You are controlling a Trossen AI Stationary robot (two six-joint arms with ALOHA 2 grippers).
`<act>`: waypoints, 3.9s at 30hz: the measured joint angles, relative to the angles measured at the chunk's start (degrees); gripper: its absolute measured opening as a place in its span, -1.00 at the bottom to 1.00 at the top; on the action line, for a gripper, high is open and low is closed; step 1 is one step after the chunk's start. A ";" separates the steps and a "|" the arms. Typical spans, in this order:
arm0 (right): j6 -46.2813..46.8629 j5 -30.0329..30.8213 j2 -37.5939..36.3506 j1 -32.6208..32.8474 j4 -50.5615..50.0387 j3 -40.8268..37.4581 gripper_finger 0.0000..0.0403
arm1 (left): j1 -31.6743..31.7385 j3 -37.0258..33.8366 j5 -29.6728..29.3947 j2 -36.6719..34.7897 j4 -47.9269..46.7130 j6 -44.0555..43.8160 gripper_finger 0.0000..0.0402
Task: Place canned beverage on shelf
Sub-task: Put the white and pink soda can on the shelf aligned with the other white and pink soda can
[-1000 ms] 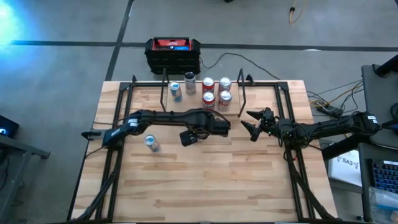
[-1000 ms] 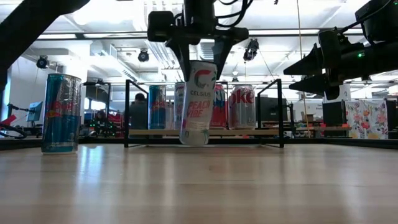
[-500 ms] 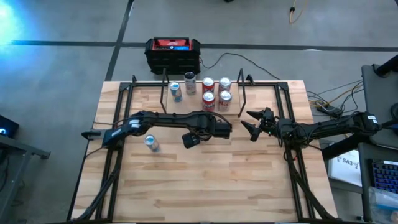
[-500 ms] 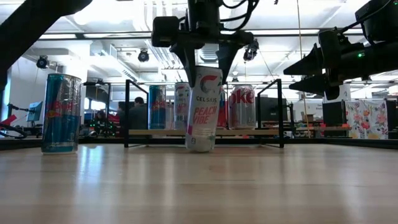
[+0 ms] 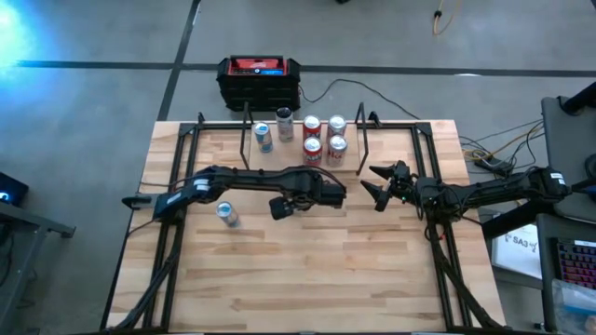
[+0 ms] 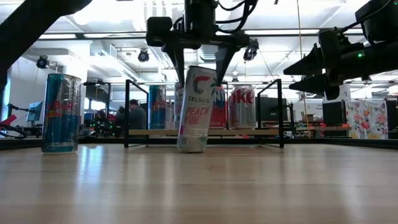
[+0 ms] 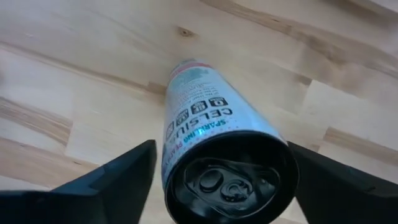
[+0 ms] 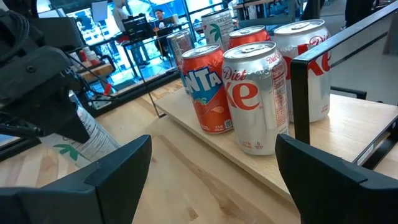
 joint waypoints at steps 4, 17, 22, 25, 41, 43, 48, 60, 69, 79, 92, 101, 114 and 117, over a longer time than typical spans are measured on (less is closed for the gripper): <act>0.01 0.01 0.00 0.00 0.00 0.00 0.62 | 0.00 0.00 0.00 0.00 -0.02 0.28 0.83; 0.00 -0.01 -0.02 0.00 0.00 0.00 0.62 | 0.20 0.13 -1.79 -0.09 -2.27 1.25 0.91; -0.01 0.01 -0.02 0.02 0.00 0.00 0.62 | -0.18 0.13 0.74 -0.14 -2.15 5.71 0.91; 0.00 0.00 -0.02 0.02 0.00 0.00 0.62 | -1.48 -0.05 3.43 0.32 0.41 7.91 0.91; -0.01 0.01 -0.02 0.01 0.00 0.00 0.62 | -9.24 -0.96 14.47 6.21 14.69 9.40 0.45; 0.01 0.01 -0.02 0.01 0.00 0.00 0.62 | -9.73 -0.96 14.37 6.43 17.60 9.34 0.35; -0.01 0.01 -0.02 0.00 0.00 0.00 0.62 | -10.21 -0.96 12.66 6.82 19.87 7.06 0.15; 0.01 0.01 -0.02 0.00 0.00 0.00 0.62 | -10.32 -1.84 12.31 6.80 22.06 -2.76 0.26; -0.01 -0.01 -0.02 0.01 0.00 0.00 0.62 | -9.85 -2.07 10.71 7.43 23.15 -5.90 0.96; -0.01 -0.01 0.33 0.00 0.00 0.00 0.62 | -8.03 -3.25 11.60 10.76 24.64 -9.50 0.84; -0.01 -0.01 1.26 0.01 -0.03 0.00 0.62 | -8.17 -3.21 16.20 13.11 25.45 -9.87 0.21; 0.01 -0.01 1.25 0.00 0.00 0.00 0.62 | -8.24 -2.97 16.75 13.11 24.96 -6.02 0.18; 0.01 0.01 1.25 0.02 0.00 -0.02 0.62 | -8.37 2.45 24.83 10.60 23.69 -0.61 0.18; 0.01 -0.01 1.25 0.01 0.02 -0.02 0.62 | -8.43 2.43 31.12 10.28 25.50 -1.34 0.18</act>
